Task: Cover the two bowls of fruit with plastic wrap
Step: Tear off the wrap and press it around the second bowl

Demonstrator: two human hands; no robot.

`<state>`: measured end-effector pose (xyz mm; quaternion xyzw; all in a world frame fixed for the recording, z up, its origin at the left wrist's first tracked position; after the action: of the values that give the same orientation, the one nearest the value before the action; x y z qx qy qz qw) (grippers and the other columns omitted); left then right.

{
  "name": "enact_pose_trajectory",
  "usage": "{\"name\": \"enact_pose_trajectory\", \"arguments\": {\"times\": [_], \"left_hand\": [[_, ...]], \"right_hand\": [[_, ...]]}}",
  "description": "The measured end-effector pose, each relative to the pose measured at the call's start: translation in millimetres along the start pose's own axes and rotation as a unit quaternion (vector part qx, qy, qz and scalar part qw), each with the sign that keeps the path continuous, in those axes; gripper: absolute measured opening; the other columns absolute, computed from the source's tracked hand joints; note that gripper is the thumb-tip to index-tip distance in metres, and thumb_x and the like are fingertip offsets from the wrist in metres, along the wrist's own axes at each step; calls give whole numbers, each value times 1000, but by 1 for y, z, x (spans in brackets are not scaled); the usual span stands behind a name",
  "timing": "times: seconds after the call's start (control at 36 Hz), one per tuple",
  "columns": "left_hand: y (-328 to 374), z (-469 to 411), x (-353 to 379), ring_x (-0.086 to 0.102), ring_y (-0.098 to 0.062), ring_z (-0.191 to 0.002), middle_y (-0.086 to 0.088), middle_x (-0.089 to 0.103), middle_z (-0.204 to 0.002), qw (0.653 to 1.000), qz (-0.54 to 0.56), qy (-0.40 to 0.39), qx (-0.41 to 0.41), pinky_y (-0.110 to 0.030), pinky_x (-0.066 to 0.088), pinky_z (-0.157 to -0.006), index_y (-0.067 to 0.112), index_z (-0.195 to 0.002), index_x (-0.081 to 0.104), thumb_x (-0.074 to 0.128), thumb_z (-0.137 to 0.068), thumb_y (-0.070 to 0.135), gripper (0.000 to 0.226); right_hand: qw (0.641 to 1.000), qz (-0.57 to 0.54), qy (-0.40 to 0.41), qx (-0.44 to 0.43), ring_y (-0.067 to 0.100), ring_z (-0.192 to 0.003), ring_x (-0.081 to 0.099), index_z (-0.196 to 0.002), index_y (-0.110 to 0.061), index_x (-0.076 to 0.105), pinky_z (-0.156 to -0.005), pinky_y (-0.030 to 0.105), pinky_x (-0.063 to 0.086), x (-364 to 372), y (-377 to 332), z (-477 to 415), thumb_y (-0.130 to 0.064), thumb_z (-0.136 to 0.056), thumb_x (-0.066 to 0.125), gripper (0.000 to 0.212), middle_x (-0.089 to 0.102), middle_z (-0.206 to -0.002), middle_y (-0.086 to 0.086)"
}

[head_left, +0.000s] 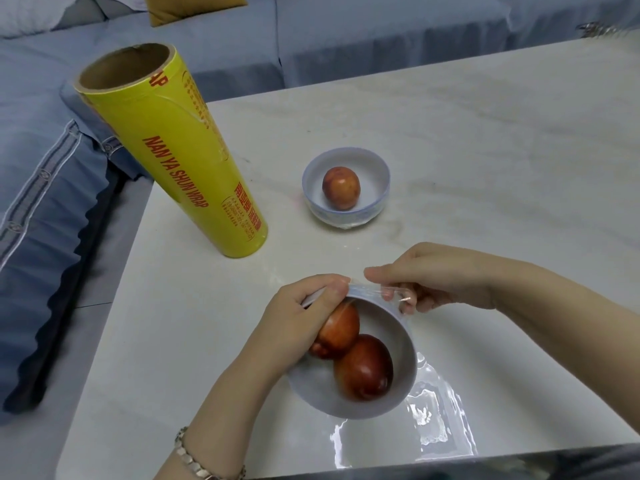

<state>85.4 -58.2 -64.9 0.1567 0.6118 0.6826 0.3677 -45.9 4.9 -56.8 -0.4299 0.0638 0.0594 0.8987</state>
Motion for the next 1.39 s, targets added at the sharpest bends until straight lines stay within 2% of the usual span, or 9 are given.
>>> {"name": "enact_pose_trajectory", "arguments": {"times": [0.11, 0.44, 0.56, 0.69, 0.89, 1.0, 1.08, 1.22, 1.39], "left_hand": [[0, 1, -2, 64, -2, -101, 14, 73, -99, 1000, 0, 2, 12, -22, 47, -92, 29, -90, 74, 53, -65, 61, 46], [3, 0, -4, 64, 8, -92, 27, 71, -89, 999, -7, 18, 26, -6, 44, -80, 44, -73, 72, 60, -79, 37, 16], [3, 2, -7, 63, 13, -87, 31, 69, -81, 999, -1, 31, 31, -3, 42, -76, 37, -78, 69, 61, -88, 17, 24], [7, 7, -9, 63, 13, -85, 31, 70, -81, 998, 1, 39, 50, -2, 42, -74, 34, -81, 69, 53, -75, 30, 17], [8, 10, -10, 61, 15, -90, 34, 68, -84, 998, 12, 43, 52, -2, 42, -75, 37, -86, 68, 59, -83, 24, 16], [10, 11, -7, 61, 12, -97, 33, 68, -92, 998, -2, 11, 58, -2, 41, -79, 44, -89, 68, 50, -81, 36, 21], [12, 10, -3, 62, 8, -96, 26, 70, -94, 998, -18, -3, 63, -4, 43, -80, 49, -79, 70, 49, -73, 53, 22], [6, 8, -5, 64, 0, -96, 19, 71, -95, 998, -19, 2, 57, -12, 46, -82, 46, -82, 70, 47, -70, 59, 29], [0, 5, -8, 62, 3, -101, 19, 71, -99, 998, -40, 16, 44, -13, 45, -88, 37, -92, 70, 46, -68, 61, 41]], "right_hand": [[995, -44, 28, -84, 9, -43, 37, -68, -14, 60, -48, 17, 32, 3, -7, 0, -27, -80, 66, 19, 43, -58, 8], [929, -164, 263, -200, 4, -35, 27, -62, -15, 56, -40, 13, 27, -10, 0, -8, -14, -83, 65, 23, 31, -35, -9], [938, -135, 269, -170, 5, -37, 30, -58, -19, 56, -45, 17, 29, -3, 6, -19, -18, -81, 67, 26, 36, -42, -3], [962, -77, 235, -120, 13, -51, 41, -59, -19, 60, -61, 26, 37, 5, 9, -25, -26, -78, 70, 22, 47, -53, 5], [974, -15, 209, -87, 12, -54, 45, -64, -18, 65, -61, 23, 40, 6, 10, -25, -33, -78, 68, 22, 49, -53, -1], [981, -103, 158, -45, 8, -47, 40, -64, -12, 57, -42, 13, 33, 15, 22, -26, -26, -84, 63, 26, 47, -54, 0], [978, -84, 190, -31, 5, -47, 43, -63, -12, 61, -46, 14, 36, 9, 34, -24, -24, -81, 66, 23, 49, -50, -5], [926, -53, 328, -180, 7, -65, 57, -67, -27, 67, -70, 21, 46, -16, 19, 11, -24, -81, 64, 14, 63, -64, -8], [919, 44, 211, -329, -10, -99, 57, -95, -25, 72, -85, 2, 36, 22, -11, 36, -43, -85, 44, 35, 65, -96, -26]]}}
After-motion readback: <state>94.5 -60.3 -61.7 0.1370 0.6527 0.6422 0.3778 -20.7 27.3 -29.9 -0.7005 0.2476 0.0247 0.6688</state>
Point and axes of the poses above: each hand's wrist, its own z-axis away from the middle knuckle, its own x-axis out of the palm, y = z × x, the point moved 8 cm from there along -z, towards the middle knuckle
